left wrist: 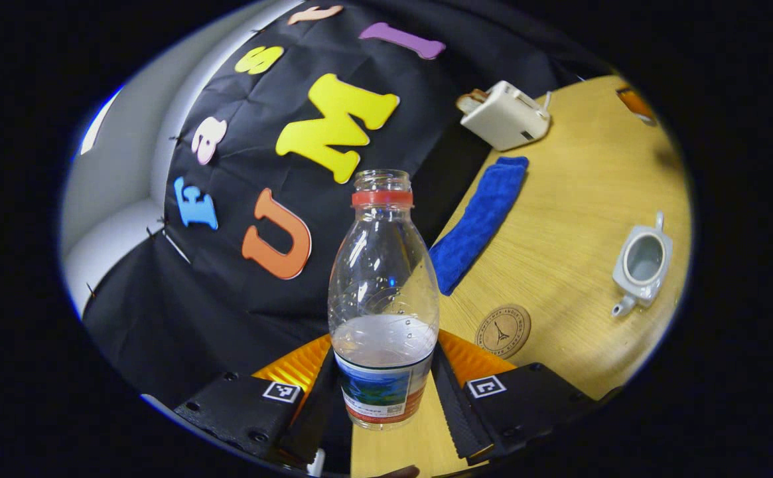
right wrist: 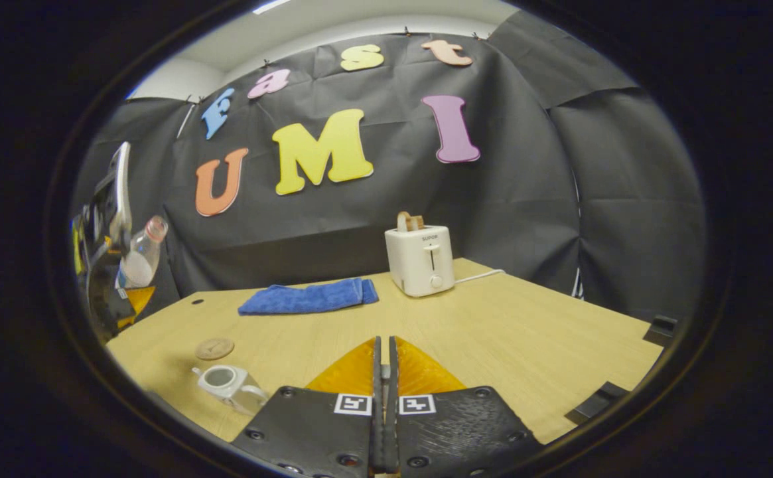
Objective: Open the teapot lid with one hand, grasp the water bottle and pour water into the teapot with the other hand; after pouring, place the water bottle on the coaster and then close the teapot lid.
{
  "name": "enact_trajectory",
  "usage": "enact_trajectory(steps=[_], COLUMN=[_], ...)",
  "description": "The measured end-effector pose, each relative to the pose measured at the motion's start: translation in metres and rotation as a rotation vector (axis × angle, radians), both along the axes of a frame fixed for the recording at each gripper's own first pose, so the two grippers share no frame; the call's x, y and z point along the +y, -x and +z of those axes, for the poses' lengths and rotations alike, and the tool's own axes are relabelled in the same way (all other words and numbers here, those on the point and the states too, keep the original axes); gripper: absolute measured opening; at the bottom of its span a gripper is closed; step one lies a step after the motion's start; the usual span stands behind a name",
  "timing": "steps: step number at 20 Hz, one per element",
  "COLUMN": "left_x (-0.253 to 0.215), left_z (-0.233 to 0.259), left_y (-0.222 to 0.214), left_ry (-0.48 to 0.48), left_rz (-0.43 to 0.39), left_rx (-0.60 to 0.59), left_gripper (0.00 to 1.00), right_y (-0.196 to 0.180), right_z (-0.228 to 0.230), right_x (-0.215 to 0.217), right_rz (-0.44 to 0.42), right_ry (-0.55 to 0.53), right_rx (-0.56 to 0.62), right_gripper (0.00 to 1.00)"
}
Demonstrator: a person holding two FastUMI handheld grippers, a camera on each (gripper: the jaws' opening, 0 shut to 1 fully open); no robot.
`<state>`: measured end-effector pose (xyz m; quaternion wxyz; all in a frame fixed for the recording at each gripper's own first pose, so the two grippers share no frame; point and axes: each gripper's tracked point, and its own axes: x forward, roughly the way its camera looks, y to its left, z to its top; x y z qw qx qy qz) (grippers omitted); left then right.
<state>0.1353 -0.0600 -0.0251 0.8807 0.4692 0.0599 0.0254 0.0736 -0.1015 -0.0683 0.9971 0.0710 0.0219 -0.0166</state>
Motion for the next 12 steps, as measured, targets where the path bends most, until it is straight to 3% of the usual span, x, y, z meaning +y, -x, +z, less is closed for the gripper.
enact_trajectory(steps=[4, 12], left_x=[-0.004, -0.014], left_z=[-0.008, -0.021], left_y=[-0.004, -0.027], left_ry=[0.357, 0.780], left_rz=[-0.026, -0.083], left_rx=[0.018, 0.006], left_gripper=[0.76, 0.77], right_y=[0.000, -0.001], right_z=[-0.005, -0.012], right_x=[0.007, 0.022], right_rz=[0.009, 0.044], right_ry=[0.029, 0.085], right_rx=[0.007, 0.018], right_gripper=[0.00, 0.00])
